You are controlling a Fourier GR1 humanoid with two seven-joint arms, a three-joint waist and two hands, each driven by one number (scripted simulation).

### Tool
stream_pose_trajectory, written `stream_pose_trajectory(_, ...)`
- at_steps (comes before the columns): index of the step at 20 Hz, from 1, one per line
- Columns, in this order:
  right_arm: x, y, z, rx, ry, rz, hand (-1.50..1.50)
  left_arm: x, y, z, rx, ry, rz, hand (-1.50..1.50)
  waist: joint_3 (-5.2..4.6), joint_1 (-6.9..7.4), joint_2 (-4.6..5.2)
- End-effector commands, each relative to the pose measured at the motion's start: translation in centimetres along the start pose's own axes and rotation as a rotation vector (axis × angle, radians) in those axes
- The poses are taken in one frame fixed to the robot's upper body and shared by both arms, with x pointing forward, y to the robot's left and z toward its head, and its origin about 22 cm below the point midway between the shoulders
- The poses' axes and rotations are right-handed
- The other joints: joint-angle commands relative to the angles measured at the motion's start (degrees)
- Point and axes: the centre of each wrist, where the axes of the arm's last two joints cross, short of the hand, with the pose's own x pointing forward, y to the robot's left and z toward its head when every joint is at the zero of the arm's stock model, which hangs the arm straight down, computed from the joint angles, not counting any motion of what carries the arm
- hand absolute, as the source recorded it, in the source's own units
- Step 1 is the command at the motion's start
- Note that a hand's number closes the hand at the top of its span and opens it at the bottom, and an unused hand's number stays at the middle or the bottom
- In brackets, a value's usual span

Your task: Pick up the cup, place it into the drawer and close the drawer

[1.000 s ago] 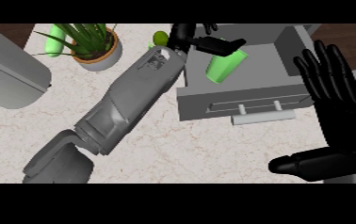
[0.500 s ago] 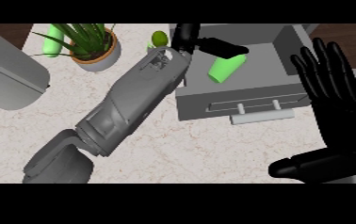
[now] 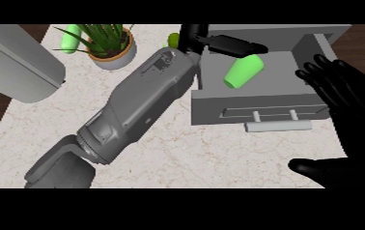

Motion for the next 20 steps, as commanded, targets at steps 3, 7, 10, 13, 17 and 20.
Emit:
stream_pose_trajectory(3, 0.7, -0.2, 0.8, 0.11, 0.057, 0.105, 1.5, 1.3, 2.9, -0.3, 0.055, -0.017, 0.084, -1.5, -0.06, 2.81, -0.68)
stream_pose_trajectory(7, 1.1, -0.3, 2.8, 0.162, 0.086, 0.247, 1.5, 0.6, 6.1, 1.3, 0.132, -0.023, 0.108, -1.5, -0.06, 3.49, -1.04)
stream_pose_trajectory(10, 0.9, -1.3, 1.4, 0.156, 0.096, 0.288, 1.5, 1.0, 9.7, 2.7, 0.152, 0.024, 0.123, -1.5, -0.05, 4.26, -0.91)
stream_pose_trajectory(13, 2.0, -1.3, 3.8, 0.218, 0.144, 0.359, 1.5, 0.2, 10.4, 5.5, 0.196, 0.019, 0.112, -1.5, -0.03, 3.75, -1.18)
stream_pose_trajectory(17, 0.4, -1.0, 1.6, 0.195, 0.184, 0.392, 1.5, 0.7, 14.4, 9.2, 0.204, 0.049, 0.125, -1.5, -0.04, 4.31, -0.86)
stream_pose_trajectory(20, -0.8, 0.2, 1.6, 0.173, 0.213, 0.432, 1.5, 1.8, 17.5, 11.0, 0.217, 0.041, 0.129, -1.5, -0.05, 3.78, -0.69)
